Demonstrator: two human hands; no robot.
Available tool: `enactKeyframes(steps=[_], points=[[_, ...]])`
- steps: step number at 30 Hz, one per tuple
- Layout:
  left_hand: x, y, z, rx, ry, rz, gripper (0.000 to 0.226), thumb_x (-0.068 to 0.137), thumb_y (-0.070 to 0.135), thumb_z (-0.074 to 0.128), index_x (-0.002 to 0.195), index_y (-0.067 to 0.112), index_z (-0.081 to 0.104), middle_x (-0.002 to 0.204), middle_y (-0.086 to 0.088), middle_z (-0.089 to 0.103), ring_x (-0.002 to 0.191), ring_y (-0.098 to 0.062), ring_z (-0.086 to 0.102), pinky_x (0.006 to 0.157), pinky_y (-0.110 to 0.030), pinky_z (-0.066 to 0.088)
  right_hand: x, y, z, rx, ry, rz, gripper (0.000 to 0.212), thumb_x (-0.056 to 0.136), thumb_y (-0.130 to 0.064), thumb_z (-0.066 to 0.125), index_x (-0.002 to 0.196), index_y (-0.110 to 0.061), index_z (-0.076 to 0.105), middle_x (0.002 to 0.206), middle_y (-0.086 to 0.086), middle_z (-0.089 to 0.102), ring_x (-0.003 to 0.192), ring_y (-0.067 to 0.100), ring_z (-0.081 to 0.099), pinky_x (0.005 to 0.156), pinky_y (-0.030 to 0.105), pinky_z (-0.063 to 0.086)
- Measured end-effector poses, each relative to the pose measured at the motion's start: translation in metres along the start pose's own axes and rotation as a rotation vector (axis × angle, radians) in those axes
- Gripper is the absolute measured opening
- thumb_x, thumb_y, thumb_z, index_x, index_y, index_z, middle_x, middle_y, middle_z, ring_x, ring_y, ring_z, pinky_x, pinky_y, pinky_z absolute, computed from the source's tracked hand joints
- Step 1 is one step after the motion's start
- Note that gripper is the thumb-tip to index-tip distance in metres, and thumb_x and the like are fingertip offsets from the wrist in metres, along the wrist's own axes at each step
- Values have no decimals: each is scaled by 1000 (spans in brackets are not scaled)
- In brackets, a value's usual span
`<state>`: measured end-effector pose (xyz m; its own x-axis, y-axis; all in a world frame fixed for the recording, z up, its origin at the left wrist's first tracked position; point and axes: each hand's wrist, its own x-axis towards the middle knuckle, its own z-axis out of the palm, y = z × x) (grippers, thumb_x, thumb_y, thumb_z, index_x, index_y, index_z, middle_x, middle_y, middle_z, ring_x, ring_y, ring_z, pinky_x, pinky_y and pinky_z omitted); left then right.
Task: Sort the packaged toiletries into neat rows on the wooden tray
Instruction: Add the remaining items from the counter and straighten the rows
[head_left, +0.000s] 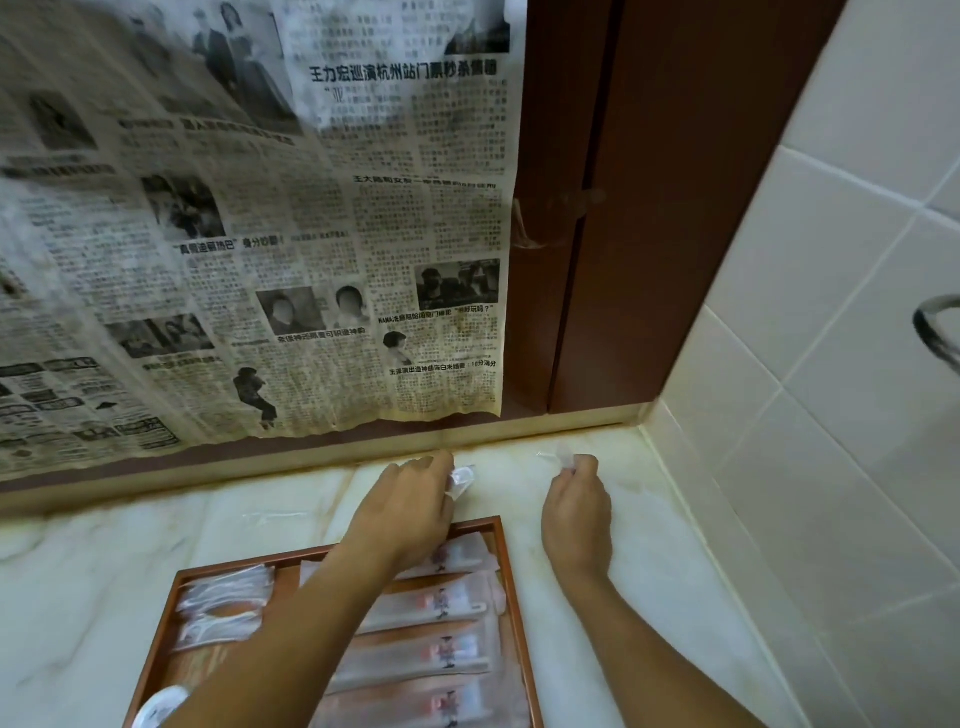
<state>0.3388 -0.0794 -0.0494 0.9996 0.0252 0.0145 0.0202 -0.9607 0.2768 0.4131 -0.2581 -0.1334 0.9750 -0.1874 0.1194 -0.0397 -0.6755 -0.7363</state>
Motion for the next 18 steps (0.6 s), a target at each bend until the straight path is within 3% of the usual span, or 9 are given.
enactKeyframes(steps=[2,7,13,18], points=[[13,-4,-1,123,-83,63,18,91,17,46,109,18,47,111,-7,66,96,-34,59,71,-35,31,-1,0,3,-10,31,-17,16,100,-21,36,107,-13,48,81,8,61,75,28,56,56,33,41],[39,-20,6,292,-146,236,46,89,4,50,127,29,46,114,2,61,100,-25,60,68,-31,36,1,2,4,22,35,-13,10,95,-24,42,103,-19,45,80,4,59,72,24,56,56,37,49],[61,-34,15,316,-220,419,44,98,18,46,137,37,45,112,0,58,105,-25,58,80,-38,49,2,8,6,51,26,-43,8,99,-26,40,102,-22,46,78,0,59,71,19,57,52,28,43],[64,-39,27,283,-202,451,28,98,24,45,123,32,53,107,0,57,105,-24,58,77,-38,46,3,8,8,12,-5,-77,27,99,-27,44,123,-25,57,105,-2,69,95,19,62,74,33,55]])
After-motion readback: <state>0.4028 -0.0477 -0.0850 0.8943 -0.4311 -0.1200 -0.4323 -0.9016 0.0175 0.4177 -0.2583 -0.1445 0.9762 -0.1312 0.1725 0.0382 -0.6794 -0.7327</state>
